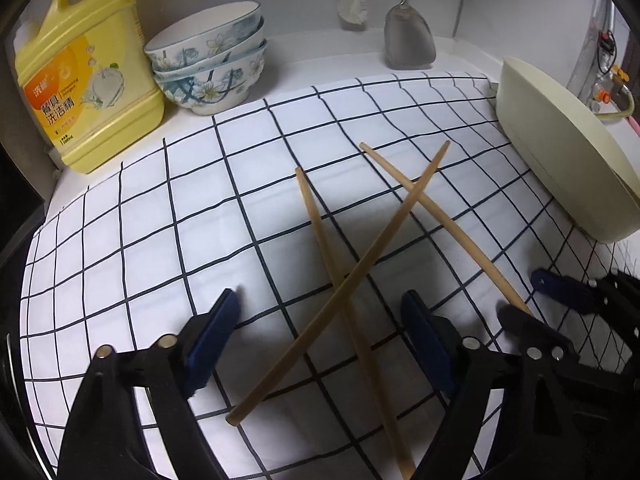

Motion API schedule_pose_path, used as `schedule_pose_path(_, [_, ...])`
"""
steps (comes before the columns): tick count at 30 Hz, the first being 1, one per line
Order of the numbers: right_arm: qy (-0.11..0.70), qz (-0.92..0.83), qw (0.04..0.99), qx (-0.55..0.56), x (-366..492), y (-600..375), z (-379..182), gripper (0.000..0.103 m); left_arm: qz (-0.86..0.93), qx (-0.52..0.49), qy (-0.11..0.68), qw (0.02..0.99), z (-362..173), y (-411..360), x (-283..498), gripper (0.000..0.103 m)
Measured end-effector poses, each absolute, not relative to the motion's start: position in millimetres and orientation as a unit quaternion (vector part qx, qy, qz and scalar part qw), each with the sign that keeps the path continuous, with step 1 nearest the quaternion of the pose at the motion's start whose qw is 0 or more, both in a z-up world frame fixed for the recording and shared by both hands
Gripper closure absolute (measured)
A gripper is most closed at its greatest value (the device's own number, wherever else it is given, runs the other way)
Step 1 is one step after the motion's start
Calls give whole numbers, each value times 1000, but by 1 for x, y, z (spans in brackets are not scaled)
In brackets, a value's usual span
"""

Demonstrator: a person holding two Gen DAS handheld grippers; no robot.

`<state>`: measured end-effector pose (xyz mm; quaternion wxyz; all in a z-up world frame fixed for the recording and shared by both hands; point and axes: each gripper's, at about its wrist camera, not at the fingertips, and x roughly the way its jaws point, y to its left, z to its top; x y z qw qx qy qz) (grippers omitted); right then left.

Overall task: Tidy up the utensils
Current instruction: 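Lower the right tool onto a wooden chopstick and close it, then lift the chopstick with the right tool and carry it over the basin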

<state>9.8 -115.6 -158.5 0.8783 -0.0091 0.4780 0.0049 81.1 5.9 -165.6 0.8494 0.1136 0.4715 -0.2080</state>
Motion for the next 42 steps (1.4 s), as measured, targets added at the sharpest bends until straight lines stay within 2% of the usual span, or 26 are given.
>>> schedule_pose_path(6, [475,15,880,-13,18,-117,-160,64,-212,112,461,854,-164,-3,68,57])
schedule_pose_path(8, [476,17,879,-13,20,-117,-160,64,-216,111,462,853,-164,-5,65,76])
schedule_pose_path(11, [478,22,878,-17,20,-114,-160,69,-219,103,469,849,-163,-4,61,90])
schedule_pose_path(17, [476,37,878,-43,19,-102,-160,90,-216,101,473,848,-163,1,52,95])
schedule_pose_path(20, [476,43,877,-48,19,-99,-160,96,-215,90,482,844,-163,4,51,96])
schedule_pose_path(30, [471,40,881,4,8,-112,-152,97,-214,53,494,841,-154,20,45,96])
schedule_pose_path(42, [442,36,896,30,0,-116,-114,97,-224,39,464,856,-107,30,43,96])
